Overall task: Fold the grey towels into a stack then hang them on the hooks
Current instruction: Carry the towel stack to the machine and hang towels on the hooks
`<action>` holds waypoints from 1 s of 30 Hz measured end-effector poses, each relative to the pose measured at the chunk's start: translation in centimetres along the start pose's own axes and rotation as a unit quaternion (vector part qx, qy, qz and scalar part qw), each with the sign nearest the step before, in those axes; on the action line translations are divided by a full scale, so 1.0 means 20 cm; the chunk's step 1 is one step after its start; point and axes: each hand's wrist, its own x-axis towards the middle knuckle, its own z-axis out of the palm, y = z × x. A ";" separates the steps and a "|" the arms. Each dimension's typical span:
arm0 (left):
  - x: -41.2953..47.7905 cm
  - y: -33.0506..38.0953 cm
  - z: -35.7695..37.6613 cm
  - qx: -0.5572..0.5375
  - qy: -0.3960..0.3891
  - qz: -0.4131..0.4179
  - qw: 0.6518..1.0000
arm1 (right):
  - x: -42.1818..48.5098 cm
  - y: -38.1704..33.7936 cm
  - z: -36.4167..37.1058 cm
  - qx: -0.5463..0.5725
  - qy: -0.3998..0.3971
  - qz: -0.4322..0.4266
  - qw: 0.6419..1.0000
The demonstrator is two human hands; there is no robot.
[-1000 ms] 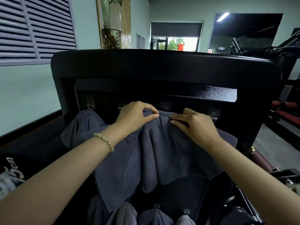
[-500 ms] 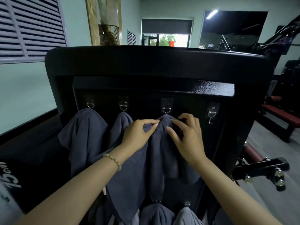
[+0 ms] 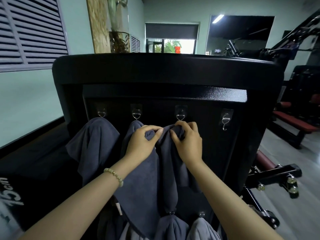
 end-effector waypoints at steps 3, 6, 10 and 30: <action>-0.06 0.05 -0.12 -0.009 -0.013 -0.006 1.000 | 0.02 0.00 -0.03 0.030 -0.020 0.009 0.999; -0.11 0.11 -0.24 -0.008 -0.040 0.008 0.999 | 0.04 0.02 -0.10 0.041 -0.066 0.027 0.997; -0.16 0.24 -0.38 -0.045 -0.074 0.021 0.996 | -0.02 -0.03 -0.18 0.031 -0.101 0.015 0.994; -0.58 0.85 -0.10 -0.069 -0.083 0.096 0.990 | -0.66 -0.46 -0.85 0.397 -0.214 0.068 0.890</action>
